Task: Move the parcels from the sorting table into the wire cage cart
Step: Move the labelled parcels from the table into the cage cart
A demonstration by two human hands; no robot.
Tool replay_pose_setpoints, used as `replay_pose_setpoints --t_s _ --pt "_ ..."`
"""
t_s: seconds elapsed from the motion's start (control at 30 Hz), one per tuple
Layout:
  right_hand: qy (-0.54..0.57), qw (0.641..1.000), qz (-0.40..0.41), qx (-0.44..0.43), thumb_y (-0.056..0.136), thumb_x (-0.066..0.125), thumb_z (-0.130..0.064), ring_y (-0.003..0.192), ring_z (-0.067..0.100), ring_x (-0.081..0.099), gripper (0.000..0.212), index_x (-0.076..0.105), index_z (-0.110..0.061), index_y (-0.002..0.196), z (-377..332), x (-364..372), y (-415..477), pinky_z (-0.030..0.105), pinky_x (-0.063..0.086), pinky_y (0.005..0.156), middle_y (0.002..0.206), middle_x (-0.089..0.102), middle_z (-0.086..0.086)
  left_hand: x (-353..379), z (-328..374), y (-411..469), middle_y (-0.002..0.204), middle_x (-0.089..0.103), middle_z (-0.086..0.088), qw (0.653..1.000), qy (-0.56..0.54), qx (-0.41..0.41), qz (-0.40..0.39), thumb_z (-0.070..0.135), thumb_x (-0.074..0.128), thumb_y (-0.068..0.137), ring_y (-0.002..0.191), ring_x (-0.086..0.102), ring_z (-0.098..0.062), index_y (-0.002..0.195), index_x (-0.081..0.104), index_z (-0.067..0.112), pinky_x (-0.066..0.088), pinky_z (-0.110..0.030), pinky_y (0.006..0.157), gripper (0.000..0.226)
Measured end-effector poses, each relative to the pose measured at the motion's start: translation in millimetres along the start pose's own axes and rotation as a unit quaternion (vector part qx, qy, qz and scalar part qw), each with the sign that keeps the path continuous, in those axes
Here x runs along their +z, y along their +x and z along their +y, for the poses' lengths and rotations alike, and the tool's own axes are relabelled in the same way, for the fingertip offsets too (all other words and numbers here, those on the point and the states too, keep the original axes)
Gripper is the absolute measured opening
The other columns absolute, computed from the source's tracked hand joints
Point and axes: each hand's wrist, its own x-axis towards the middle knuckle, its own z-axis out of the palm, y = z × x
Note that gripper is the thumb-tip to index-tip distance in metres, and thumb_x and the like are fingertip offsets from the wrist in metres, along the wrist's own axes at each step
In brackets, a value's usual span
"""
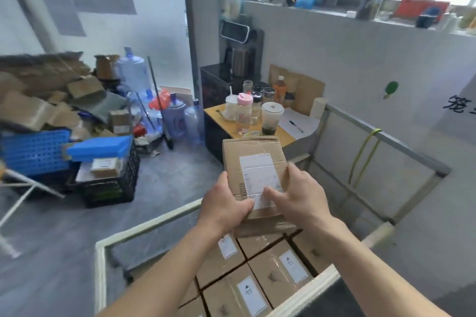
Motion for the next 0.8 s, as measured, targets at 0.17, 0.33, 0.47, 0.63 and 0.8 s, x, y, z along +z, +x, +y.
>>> replay_pose_setpoints --t_s 0.17,0.33,0.47,0.63,0.8 --pt "0.040 0.996 -0.063 -0.044 0.071 0.070 -0.063 0.075 0.003 0.050 0.044 0.050 -0.031 0.093 -18.7 43.6 35.4 0.021 0.032 0.058 0.088 0.054 -0.013 -14.4 -27.3 7.6 0.112 0.069 0.007 0.995 0.017 -0.069 0.074 0.034 0.081 0.073 0.096 0.066 -0.013 0.120 0.054 0.027 0.056 -0.027 0.078 0.054" --pt "0.061 0.985 -0.136 -0.084 0.069 0.072 -0.062 0.077 0.004 0.054 0.048 0.053 -0.030 0.101 -34.7 83.3 51.4 0.025 0.044 0.063 0.092 0.056 -0.012 -18.2 -60.0 4.5 0.116 0.068 0.009 0.985 0.004 -0.128 0.112 0.037 0.080 0.074 0.097 0.066 -0.009 0.127 0.052 0.026 0.051 -0.014 0.067 0.062" --pt "0.059 0.976 -0.184 -0.103 0.069 0.072 -0.060 0.077 0.005 0.055 0.046 0.053 -0.029 0.098 -44.2 120.3 47.1 0.025 0.040 0.060 0.092 0.058 -0.010 -20.4 -94.3 -6.2 0.108 0.066 0.014 0.975 -0.009 -0.175 0.137 0.037 0.082 0.071 0.093 0.064 -0.005 0.126 0.049 0.030 0.047 -0.014 0.066 0.064" --pt "0.043 0.961 -0.251 -0.108 0.071 0.071 -0.058 0.087 0.012 0.058 0.047 0.050 -0.029 0.101 -55.8 174.9 22.1 0.032 0.049 0.072 0.095 0.058 -0.011 -19.8 -152.6 -29.0 0.106 0.061 0.017 0.964 -0.028 -0.229 0.132 0.032 0.083 0.072 0.087 0.058 0.005 0.122 0.043 0.036 0.044 -0.005 0.055 0.063" --pt "0.045 0.949 -0.298 -0.093 0.074 0.073 -0.054 0.076 0.000 0.052 0.046 0.046 -0.032 0.104 -58.1 238.3 -7.6 0.020 0.039 0.056 0.089 0.053 -0.019 -13.9 -223.5 -43.2 0.108 0.063 0.017 0.954 -0.039 -0.275 0.114 0.030 0.082 0.072 0.084 0.055 0.010 0.131 0.046 0.029 0.042 -0.005 0.056 0.070"
